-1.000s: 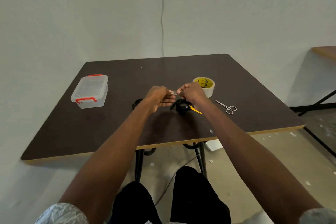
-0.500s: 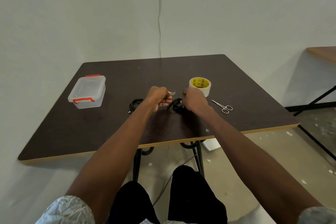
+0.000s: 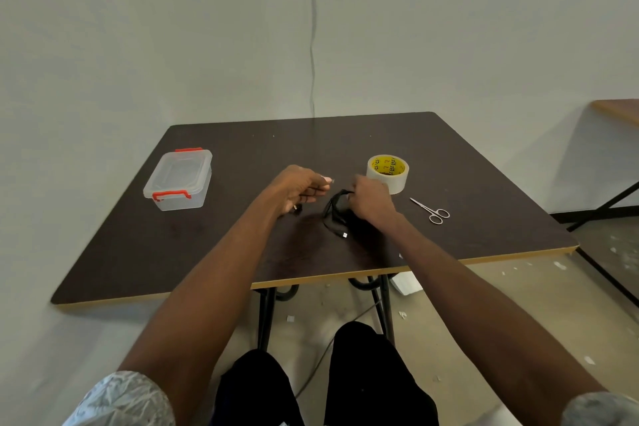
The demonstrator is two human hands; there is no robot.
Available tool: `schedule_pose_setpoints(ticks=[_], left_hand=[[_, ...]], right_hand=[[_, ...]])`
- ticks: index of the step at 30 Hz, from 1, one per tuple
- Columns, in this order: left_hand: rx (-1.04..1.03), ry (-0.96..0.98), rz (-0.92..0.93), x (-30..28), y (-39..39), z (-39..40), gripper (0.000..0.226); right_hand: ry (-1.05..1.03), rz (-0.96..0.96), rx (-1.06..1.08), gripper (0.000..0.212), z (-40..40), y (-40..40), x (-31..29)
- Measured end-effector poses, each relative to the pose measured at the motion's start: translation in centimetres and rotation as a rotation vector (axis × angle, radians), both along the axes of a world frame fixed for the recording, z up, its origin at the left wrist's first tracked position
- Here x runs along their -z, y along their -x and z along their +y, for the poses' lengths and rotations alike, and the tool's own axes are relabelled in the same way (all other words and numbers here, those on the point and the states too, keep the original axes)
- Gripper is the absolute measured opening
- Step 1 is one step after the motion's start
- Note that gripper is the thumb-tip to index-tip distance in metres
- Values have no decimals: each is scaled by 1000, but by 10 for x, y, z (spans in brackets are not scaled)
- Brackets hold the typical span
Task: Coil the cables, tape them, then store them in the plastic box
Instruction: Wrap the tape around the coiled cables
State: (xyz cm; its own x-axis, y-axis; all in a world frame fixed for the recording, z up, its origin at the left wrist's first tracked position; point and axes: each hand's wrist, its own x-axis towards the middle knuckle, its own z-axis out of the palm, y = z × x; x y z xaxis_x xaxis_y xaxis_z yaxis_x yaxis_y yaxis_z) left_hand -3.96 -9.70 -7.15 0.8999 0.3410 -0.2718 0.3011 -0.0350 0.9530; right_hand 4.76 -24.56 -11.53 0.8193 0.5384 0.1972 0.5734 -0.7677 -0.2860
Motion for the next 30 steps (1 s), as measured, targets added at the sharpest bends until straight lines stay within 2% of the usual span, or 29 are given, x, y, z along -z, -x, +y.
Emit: schedule_pose_setpoints(ticks=[7,16,19,25,30], left_hand=[[-3,-13,-12,2,2,10,4],[121,-68,10,3,3,6,6],[119,-41,-2,4,3,6,8],[100,43,-73,-1,1,8,9],[191,167,-92,-15,4,12,5]], right_hand=[[-474,349,-51,16,2,-3,-5],[-629,550,-87,14,-1,0,-10],[-689,587,-75,15,-2,1,-9],[-893,828,-140,16,-10,5,-17],[-990,805,-133,13,-3,6,-33]])
